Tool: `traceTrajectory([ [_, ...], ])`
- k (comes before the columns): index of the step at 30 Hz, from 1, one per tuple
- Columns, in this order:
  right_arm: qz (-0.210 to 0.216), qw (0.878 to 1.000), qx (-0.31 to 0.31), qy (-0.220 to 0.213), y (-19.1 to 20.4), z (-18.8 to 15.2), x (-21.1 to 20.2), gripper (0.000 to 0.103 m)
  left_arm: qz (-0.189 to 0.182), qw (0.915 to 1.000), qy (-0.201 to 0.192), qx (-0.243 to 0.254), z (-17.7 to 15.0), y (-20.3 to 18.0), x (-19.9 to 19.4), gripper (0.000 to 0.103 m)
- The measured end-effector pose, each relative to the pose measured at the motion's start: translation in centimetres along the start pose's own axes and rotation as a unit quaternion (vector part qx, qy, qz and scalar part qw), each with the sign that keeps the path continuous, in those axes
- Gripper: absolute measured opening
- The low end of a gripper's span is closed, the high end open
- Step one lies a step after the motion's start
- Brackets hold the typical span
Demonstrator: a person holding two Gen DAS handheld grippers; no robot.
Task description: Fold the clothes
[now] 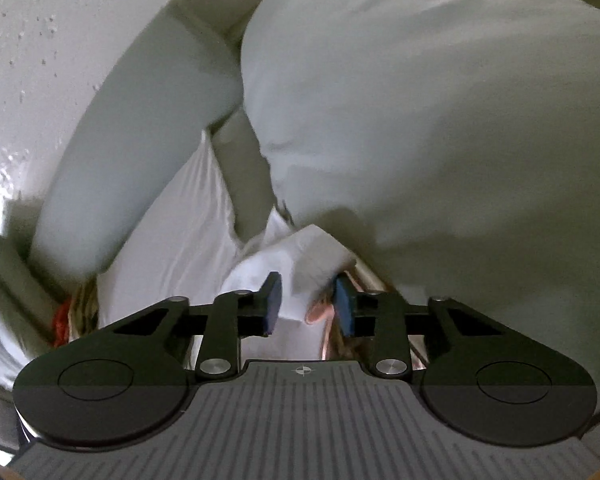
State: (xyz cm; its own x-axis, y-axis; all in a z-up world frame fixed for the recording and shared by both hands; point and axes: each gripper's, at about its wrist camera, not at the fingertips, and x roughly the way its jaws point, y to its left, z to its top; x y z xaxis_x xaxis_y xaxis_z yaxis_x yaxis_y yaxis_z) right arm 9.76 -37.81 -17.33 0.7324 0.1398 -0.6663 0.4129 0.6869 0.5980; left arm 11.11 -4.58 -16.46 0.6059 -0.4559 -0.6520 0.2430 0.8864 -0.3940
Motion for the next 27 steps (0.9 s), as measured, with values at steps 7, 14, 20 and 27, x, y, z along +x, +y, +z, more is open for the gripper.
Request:
traceTrajectory([
  [7, -0.040, 0.981, -0.168, -0.093, 5.6, -0.9, -1.0, 0.003, -0.032, 0.9965, 0.014, 0.076, -0.9, -2.6, 0.6, 0.058],
  [14, -0.039, 0.875, -0.473, -0.095, 14.7, -8.8, -0.9, 0.003, 0.015, 0.9995, -0.028, -0.001, 0.1, 0.4, -1.0, 0.058],
  [20, -0.071, 0.732, -0.677, -0.025, 15.9, -17.5, 0.6, 0.006, 0.040, 0.9959, -0.040, -0.070, 0.8, 3.0, -1.7, 0.057],
  [27, -0.031, 0.797, -0.602, -0.011, 15.1, -14.5, -2.9, 0.051, 0.045, 0.9950, -0.044, -0.077, 0.9, 3.2, -1.7, 0.058],
])
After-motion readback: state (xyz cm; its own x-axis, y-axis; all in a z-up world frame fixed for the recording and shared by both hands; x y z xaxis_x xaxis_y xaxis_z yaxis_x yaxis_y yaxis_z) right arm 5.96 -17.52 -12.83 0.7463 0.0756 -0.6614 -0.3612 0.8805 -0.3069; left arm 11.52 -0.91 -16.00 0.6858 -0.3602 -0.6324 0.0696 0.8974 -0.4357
